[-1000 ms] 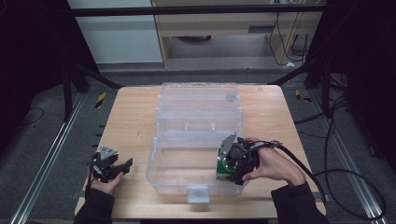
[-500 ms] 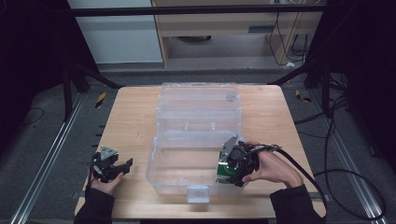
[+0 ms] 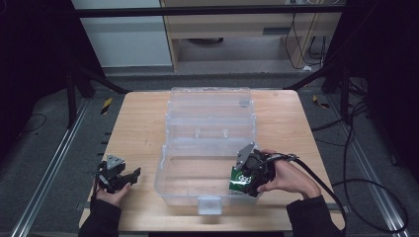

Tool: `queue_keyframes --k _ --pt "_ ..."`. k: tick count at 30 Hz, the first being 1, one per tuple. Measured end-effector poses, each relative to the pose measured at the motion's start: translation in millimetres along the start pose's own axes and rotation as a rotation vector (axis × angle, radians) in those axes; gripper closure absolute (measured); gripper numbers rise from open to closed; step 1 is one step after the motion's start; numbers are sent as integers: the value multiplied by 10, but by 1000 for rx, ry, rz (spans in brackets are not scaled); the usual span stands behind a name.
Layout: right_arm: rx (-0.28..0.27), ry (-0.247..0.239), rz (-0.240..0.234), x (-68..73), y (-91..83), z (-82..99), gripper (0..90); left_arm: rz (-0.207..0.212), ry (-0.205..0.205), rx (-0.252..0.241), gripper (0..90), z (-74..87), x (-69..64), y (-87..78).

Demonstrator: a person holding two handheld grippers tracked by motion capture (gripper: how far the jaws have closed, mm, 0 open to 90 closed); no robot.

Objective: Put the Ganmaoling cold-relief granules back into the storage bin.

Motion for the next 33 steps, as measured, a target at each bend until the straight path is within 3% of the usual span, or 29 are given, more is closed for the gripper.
queue_keyframes --k 4,7,14,19,23,26,30,33 --pt "-56 9 26 16 -168 -18 154 1 0 1 353 1 -3 0" --pt "-120 51 64 -7 -313 -14 154 1 -1 1 354 2 -5 2" --pt "-274 218 206 -123 -645 144 104 3 -6 -3 365 1 -7 -8" --pt "-378 348 314 -174 -771 427 64 10 -8 -1 387 2 -13 -12" --pt "-470 494 414 -257 -765 756 70 12 -10 -1 417 -1 -18 -19" --pt "-505 616 470 -308 -681 1005 67 14 -13 -1 449 -3 -20 -25" --pt "-484 733 529 -393 -445 1338 68 16 -15 2 504 -5 -22 -29" --pt "-481 767 544 -416 -349 1436 77 18 -16 1 523 -6 -20 -34"
Point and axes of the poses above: each handheld gripper's, and its own axes: y roughly forward along the jaws, z roughly out of its underside, x roughly to its left, the point moved 5 cm from there along y, roughly forward along the jaws
